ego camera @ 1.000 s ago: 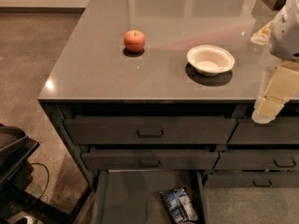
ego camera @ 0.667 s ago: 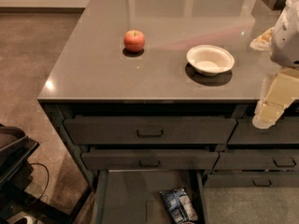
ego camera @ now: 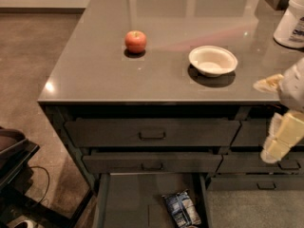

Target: Pick blue chip bag from bottom drawer and place on counter

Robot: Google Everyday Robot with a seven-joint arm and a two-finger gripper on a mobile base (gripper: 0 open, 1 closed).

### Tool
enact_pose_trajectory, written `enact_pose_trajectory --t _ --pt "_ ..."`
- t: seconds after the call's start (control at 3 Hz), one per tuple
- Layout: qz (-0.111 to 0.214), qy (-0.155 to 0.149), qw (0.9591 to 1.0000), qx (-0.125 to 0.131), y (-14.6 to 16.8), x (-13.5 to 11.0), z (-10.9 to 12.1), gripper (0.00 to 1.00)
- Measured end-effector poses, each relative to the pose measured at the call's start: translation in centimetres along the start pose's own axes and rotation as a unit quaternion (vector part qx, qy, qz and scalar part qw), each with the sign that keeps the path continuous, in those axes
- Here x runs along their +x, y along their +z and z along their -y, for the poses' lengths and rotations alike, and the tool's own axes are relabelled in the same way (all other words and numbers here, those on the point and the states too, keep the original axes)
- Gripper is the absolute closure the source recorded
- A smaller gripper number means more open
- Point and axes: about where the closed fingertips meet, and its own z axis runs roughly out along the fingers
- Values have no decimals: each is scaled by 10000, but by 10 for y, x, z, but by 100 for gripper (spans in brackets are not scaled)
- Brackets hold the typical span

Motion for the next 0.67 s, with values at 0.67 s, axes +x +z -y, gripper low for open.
enact_pose_trajectory --t 0.67 --pt "343 209 9986 -333 30 28 -2 0"
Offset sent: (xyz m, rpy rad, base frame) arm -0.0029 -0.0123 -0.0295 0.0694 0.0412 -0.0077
